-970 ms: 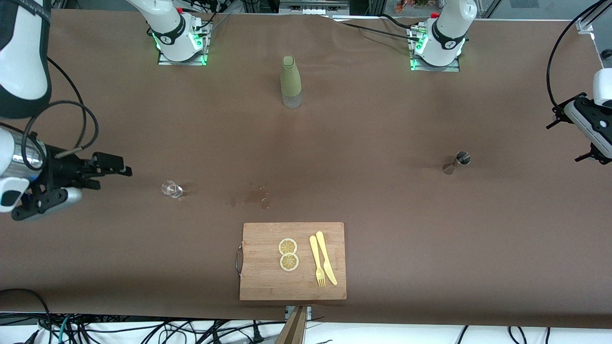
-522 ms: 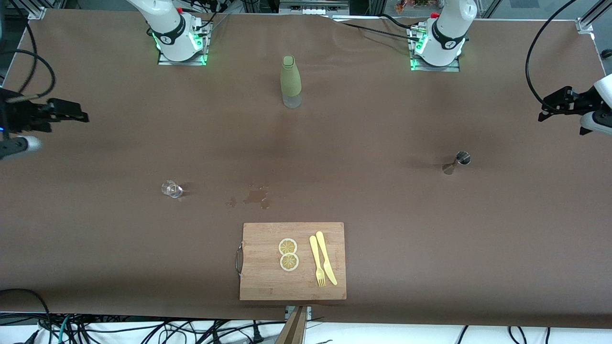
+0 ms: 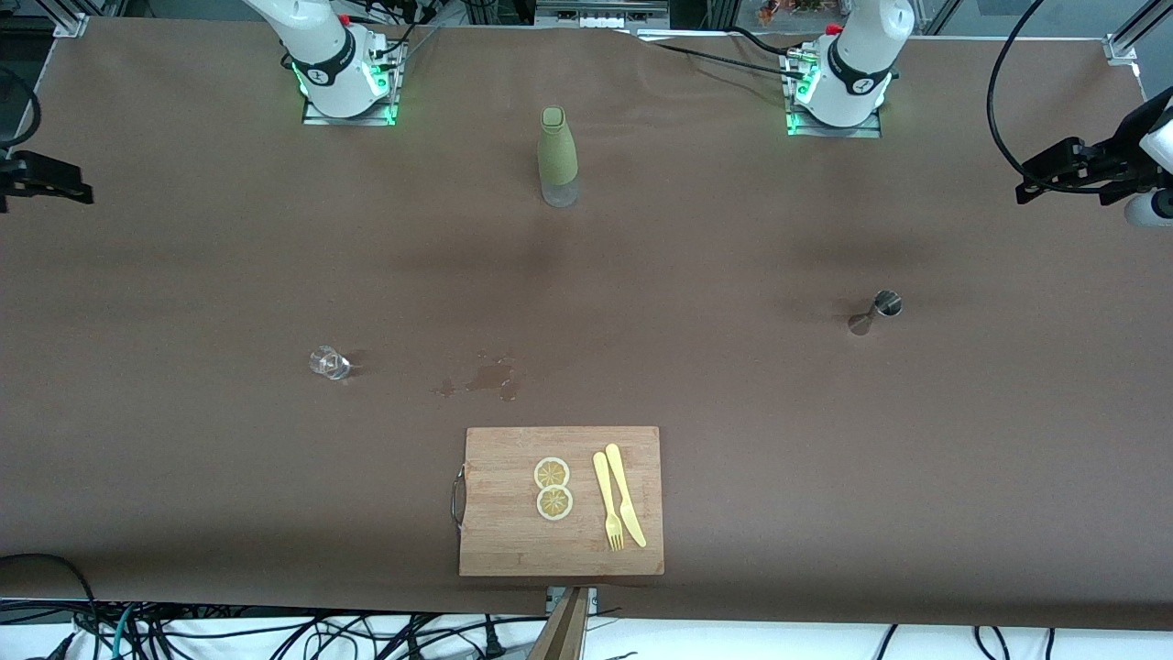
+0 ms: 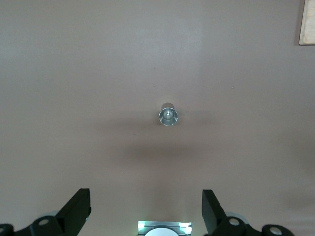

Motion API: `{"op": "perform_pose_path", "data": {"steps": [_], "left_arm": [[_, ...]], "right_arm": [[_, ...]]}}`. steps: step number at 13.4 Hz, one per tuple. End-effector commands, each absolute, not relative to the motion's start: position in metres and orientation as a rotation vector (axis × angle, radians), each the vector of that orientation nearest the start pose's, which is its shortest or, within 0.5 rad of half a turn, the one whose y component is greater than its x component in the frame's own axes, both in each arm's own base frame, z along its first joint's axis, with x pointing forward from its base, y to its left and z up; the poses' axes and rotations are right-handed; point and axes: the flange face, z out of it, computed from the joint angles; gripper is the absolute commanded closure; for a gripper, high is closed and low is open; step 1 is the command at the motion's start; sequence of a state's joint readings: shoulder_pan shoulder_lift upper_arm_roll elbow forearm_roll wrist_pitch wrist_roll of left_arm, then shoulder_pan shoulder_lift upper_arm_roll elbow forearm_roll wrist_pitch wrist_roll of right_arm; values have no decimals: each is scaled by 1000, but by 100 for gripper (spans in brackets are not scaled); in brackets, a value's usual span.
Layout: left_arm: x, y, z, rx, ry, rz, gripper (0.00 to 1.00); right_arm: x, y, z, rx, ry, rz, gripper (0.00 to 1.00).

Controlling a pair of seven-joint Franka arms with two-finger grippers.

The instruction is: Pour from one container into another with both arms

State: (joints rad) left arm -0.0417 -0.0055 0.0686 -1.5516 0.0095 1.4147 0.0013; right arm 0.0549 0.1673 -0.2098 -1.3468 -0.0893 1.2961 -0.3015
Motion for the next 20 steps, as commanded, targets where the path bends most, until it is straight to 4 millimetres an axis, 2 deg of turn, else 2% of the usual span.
{"op": "perform_pose_path", "data": {"steps": [1, 3, 5, 7, 9, 13, 17, 20], "left_arm": [[545, 11, 629, -3122, -76, 185, 0], [547, 8, 624, -3146, -73, 198, 0], [547, 9, 623, -3146, -73, 201, 0], [549, 9, 619, -3147, -73, 213, 0], [550, 7, 616, -3169, -75, 222, 0], [550, 9, 615, -3176, -82, 227, 0], [550, 9, 616, -3174, -82, 224, 0], [549, 10, 617, -3177, -77, 219, 0]], "right_arm": [[550, -87, 647, -3209, -251, 194, 0], [548, -79, 645, -3202, -242, 224, 0], [545, -68, 641, -3187, -139, 267, 0], [548, -42, 635, -3168, -34, 280, 0], [552, -22, 629, -3115, -15, 269, 0], [556, -20, 633, -3128, -18, 206, 0], [546, -17, 633, -3125, -29, 268, 0], [546, -18, 630, -3124, -31, 280, 0]]}}
